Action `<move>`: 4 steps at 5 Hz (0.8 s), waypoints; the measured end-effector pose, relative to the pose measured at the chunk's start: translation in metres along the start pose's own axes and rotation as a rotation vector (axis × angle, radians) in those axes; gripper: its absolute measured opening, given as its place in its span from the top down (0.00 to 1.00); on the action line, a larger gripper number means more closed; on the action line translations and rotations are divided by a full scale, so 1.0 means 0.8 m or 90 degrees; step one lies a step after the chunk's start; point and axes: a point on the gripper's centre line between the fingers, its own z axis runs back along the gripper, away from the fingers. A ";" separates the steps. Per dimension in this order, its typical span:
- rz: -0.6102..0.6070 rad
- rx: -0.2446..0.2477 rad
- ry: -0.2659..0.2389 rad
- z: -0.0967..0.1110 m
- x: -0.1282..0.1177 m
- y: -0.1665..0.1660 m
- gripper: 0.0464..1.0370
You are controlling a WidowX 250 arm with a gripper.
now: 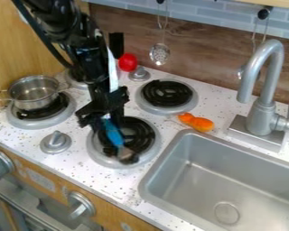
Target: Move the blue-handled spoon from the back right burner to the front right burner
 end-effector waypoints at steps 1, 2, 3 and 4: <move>0.007 -0.020 0.023 0.003 -0.005 -0.001 0.06; -0.001 -0.038 0.038 0.005 -0.001 -0.002 0.03; -0.027 -0.020 0.063 0.040 0.009 0.009 0.03; -0.051 0.004 0.061 0.080 0.024 0.013 0.03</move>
